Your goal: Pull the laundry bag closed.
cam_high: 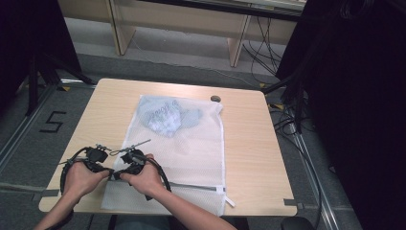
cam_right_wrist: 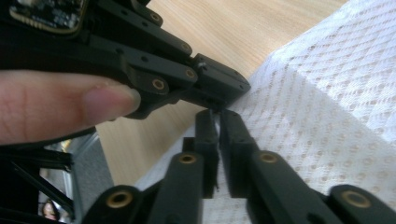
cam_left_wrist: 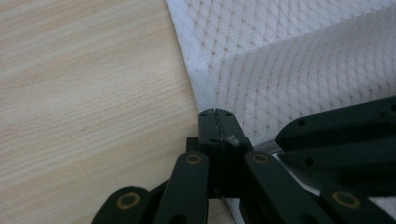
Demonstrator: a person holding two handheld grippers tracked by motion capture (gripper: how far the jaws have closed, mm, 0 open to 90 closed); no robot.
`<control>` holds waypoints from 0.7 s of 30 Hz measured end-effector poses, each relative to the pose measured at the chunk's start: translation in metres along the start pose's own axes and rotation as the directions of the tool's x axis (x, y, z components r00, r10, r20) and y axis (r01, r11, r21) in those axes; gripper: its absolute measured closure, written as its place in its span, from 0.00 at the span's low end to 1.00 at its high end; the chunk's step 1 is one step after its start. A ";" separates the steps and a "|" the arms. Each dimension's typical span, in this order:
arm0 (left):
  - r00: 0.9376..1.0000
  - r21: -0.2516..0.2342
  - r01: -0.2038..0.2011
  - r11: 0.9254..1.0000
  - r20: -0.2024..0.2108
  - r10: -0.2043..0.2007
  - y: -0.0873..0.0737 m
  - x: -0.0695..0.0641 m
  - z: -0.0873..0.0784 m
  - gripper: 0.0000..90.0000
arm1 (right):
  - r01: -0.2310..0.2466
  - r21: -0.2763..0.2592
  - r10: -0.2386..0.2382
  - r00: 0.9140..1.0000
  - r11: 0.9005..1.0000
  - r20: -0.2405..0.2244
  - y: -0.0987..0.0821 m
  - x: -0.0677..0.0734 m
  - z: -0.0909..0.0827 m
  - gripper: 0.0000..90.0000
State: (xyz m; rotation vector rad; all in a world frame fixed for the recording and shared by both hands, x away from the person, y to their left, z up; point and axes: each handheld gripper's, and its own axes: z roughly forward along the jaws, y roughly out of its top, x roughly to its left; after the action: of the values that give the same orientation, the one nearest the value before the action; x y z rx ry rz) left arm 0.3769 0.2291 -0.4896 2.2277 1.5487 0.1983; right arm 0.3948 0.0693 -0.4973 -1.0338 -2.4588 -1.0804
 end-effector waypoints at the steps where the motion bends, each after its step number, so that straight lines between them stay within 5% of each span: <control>1: 1.000 0.004 -0.003 1.000 0.000 0.003 0.000 0.000 0.000 0.99 | -0.014 -0.005 0.014 1.000 1.000 -0.005 0.000 0.000 0.000 0.92; 10: 1.000 0.000 0.014 1.000 0.001 -0.014 0.000 -0.001 0.000 0.99 | -0.031 0.023 0.032 0.999 0.999 -0.025 -0.003 0.002 0.008 0.91; 21: 1.000 -0.001 0.008 1.000 0.000 -0.008 -0.001 -0.002 0.000 0.99 | -0.027 -0.009 0.027 1.000 1.000 -0.004 0.001 0.000 0.007 0.87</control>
State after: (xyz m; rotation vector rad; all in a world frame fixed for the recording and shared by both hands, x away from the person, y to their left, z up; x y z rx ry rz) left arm 0.3758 0.2277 -0.4896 2.2206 1.5566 0.1974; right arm 0.3958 0.0749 -0.5008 -1.0631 -2.4320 -1.0860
